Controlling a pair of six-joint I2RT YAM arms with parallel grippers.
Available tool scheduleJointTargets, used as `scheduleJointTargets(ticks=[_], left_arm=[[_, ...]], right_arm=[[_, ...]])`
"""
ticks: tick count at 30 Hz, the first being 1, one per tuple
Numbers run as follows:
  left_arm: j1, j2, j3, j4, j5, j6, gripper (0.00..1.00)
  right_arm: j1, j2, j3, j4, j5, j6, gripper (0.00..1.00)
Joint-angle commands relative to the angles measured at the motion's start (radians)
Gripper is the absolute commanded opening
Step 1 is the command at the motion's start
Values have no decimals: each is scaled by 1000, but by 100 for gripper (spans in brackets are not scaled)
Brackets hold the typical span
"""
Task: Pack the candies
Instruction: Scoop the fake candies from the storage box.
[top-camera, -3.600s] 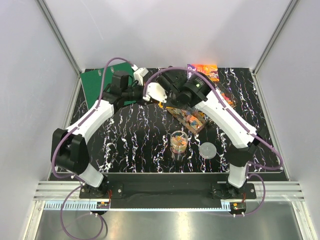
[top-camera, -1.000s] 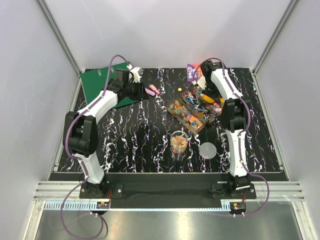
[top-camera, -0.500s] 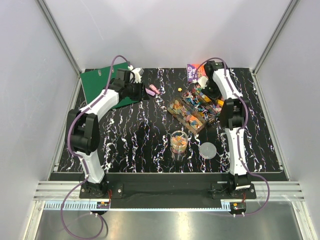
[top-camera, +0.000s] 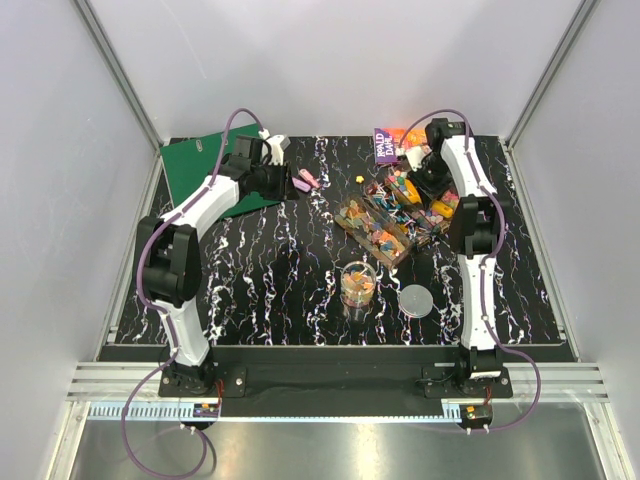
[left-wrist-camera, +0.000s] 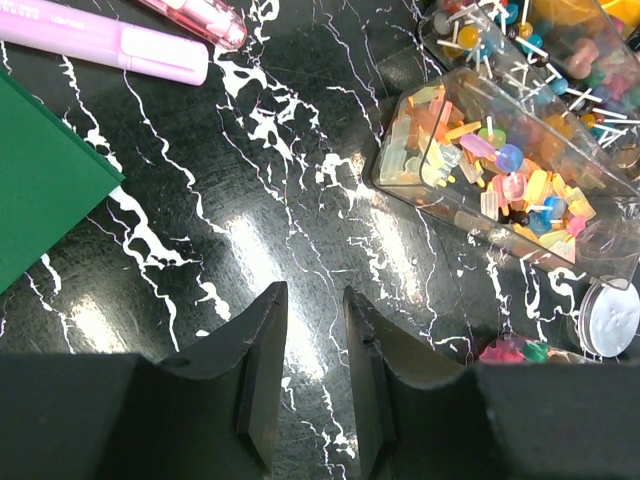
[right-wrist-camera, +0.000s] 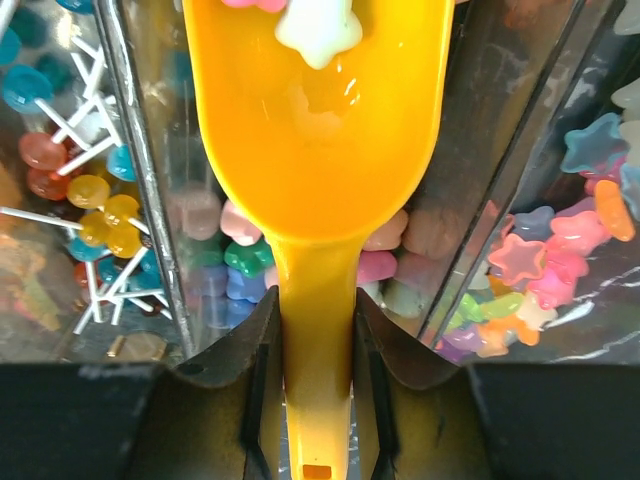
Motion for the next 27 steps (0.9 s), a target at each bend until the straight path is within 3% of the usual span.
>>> scheduleJointTargets(ticks=[1, 12, 20, 27], left_arm=[[-4, -10, 46, 0, -12, 30, 33], [-4, -42, 41, -17, -32, 76, 33], [-4, -80, 15, -26, -44, 99, 33], [-7, -94, -6, -31, -50, 92, 33]], right_arm=[[-1, -15, -66, -134, -88, 76, 0], [-6, -148, -137, 11, -128, 124, 0], [-4, -326, -454, 221, -127, 105, 0], [-4, -474, -756, 528, -163, 104, 0]])
